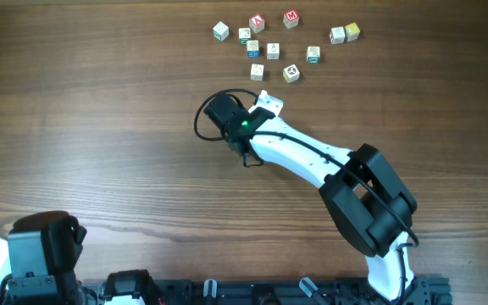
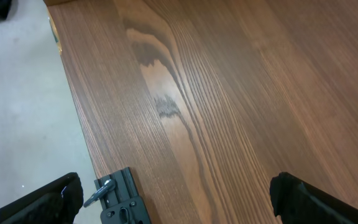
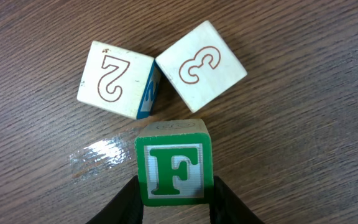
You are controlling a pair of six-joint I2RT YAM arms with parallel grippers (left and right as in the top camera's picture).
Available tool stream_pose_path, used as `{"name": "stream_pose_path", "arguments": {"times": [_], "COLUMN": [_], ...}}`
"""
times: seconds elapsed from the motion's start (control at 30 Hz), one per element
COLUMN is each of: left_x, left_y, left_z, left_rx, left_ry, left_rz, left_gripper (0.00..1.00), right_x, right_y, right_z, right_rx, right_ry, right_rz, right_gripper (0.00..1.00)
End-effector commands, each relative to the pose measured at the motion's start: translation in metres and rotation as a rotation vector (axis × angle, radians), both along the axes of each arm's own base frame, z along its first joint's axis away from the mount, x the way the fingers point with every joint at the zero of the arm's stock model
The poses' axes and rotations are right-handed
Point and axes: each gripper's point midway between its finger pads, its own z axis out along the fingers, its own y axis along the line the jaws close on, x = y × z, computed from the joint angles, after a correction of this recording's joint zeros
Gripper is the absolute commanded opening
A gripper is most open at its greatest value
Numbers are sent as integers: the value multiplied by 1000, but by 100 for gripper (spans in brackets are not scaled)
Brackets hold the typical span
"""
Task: Form a circle
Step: 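Hold the green 'F' block below the '2' and '3' blocks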
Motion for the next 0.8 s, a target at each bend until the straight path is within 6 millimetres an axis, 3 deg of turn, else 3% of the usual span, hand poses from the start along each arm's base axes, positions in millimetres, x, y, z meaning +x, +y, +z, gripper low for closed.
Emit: {"name": "stream_pose_path", "arguments": {"times": [0.0, 0.2, 0.27, 0.6, 0.67, 0.77], "left_x": [-1, -1, -1, -1, -1, -1], "left_y": [1, 1, 1, 1, 1, 1], "left_z": [0, 0, 0, 0, 0, 0], "left_rx": [-1, -1, -1, -1, -2, -2], "left_ry": [-11, -11, -11, -11, -11, -11], "left_rz": [17, 17, 17, 17, 17, 17], "left_gripper": [100, 100, 100, 100, 100, 100], "right_x": [0, -1, -1, -1, -1, -4], "right_y": [-1, -1, -1, -1, 0, 8], "right_z": [-9, -10, -10, -10, -10, -11], "right_rx": [-11, -12, -12, -13, -17, 12], "right_ry": [11, 14, 15, 15, 18, 47], "right_rz": [-8, -1, 0, 1, 19, 67], "right_gripper": [32, 33, 38, 45, 50, 53]}}
